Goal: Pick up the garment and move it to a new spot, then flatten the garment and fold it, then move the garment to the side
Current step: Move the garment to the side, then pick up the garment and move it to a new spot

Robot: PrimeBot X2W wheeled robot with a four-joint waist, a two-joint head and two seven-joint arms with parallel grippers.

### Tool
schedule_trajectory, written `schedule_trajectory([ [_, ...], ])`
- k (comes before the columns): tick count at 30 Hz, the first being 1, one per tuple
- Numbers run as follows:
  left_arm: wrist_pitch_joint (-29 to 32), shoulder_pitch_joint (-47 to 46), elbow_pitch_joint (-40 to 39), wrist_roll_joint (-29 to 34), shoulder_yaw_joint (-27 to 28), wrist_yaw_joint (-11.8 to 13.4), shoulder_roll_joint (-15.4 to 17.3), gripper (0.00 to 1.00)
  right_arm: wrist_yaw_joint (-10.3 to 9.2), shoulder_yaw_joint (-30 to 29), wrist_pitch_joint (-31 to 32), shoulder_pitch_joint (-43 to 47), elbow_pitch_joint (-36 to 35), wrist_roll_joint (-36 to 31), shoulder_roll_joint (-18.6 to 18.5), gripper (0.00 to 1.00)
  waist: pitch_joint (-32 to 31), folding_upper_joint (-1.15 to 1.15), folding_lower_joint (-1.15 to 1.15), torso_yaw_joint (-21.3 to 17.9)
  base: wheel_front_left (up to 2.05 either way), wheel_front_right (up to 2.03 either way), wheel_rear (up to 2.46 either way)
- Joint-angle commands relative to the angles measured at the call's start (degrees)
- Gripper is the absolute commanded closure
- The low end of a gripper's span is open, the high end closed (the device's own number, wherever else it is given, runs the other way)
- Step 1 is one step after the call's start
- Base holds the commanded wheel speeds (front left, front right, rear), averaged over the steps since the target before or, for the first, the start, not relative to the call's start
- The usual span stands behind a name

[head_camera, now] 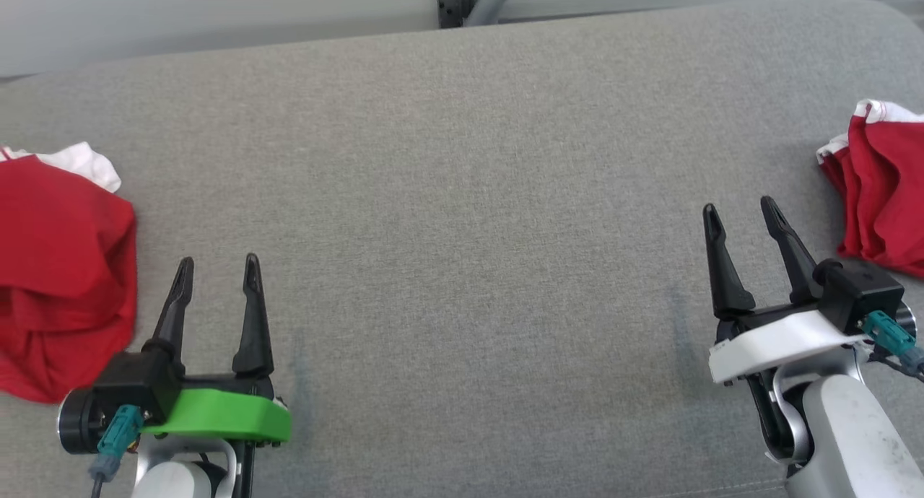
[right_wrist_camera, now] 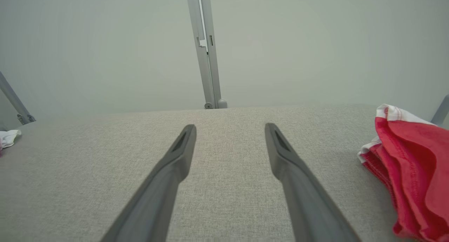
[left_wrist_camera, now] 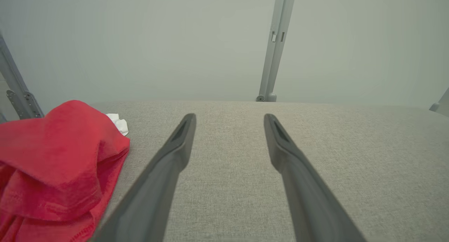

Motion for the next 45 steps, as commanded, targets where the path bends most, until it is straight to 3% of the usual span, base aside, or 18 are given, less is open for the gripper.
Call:
schedule_trajectory([
  [1,-0.12,1.3,-0.01,-0.36,0.06,0.16,0.52,0.0,-0.08,-0.48,0.44,1.61,-0.55,-0.47,-0.03,0.0,-4.52,0.0,0.0,3.4,0.0,0.0,0.0],
  [17,2.76,7.53,-1.76,-0.45,-1.41,0.96,2.34,0.0,-0.09,-3.37,4.92,12.47,-7.26,-3.05,1.18,0.0,-10.1,0.0,0.0,2.63,0.0,0.0,0.0],
  [36,3.83,7.96,-2.76,-0.79,-2.18,1.65,3.08,0.0,-0.09,-4.79,6.2,14.92,-10.42,-3.91,2.23,0.0,-10.62,0.0,0.0,2.12,0.0,0.0,0.0],
  [45,3.56,5.93,-2.72,-1.1,-2.19,1.69,3.06,0.0,-0.09,-4.79,6.06,15.07,-11.89,-3.43,2.6,0.0,-10.28,0.0,0.0,5.55,0.0,0.0,0.0],
])
